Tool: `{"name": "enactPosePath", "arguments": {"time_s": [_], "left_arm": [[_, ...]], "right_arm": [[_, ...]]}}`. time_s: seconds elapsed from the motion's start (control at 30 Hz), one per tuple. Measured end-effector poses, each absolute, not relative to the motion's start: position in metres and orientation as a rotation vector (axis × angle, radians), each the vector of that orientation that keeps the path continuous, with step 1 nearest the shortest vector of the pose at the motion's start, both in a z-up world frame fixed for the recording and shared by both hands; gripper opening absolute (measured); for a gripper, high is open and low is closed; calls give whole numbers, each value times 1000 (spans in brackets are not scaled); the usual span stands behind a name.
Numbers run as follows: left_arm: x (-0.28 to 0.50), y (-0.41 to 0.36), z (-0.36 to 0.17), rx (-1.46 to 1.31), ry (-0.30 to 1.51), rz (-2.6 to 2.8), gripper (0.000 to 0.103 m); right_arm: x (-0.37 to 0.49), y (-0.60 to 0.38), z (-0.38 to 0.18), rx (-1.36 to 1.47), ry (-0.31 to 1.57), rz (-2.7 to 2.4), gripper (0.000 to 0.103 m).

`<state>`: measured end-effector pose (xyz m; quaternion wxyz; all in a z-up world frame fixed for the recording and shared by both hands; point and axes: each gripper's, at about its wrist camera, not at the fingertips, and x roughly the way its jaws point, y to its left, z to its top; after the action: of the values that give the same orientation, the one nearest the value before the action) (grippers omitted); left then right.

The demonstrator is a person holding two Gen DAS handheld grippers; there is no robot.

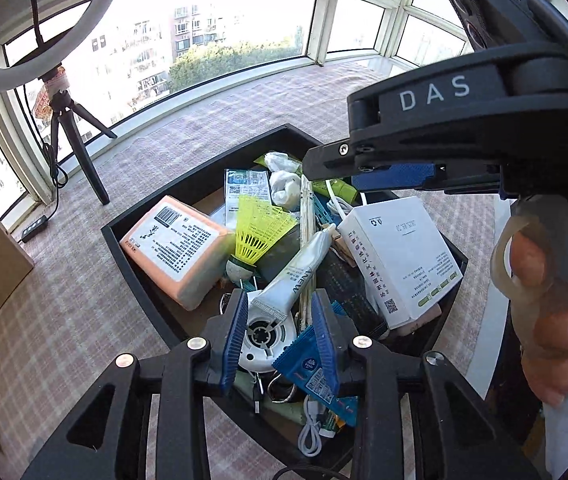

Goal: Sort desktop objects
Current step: 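Lift the silver tube into the black tray and release it, then grasp the grey sachet with the right gripper while the left gripper grasps the white packet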

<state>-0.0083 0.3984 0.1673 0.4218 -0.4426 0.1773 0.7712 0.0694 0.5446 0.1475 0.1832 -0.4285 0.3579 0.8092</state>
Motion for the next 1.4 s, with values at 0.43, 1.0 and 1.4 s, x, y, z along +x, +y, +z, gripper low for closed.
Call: {"name": "enactPosePath", "arguments": {"time_s": [0.43, 1.0, 1.4], "left_arm": [[-38, 297, 147, -1242, 422, 2071, 33], [-82, 96, 112, -1471, 277, 2375, 45], [-126, -26, 89, -1622, 314, 2493, 62]], "right_arm": [[42, 493, 135, -1347, 942, 2376, 39], [-26, 358, 106, -1655, 716, 2543, 52], [-71, 242, 81, -1876, 450, 2584, 62]]}}
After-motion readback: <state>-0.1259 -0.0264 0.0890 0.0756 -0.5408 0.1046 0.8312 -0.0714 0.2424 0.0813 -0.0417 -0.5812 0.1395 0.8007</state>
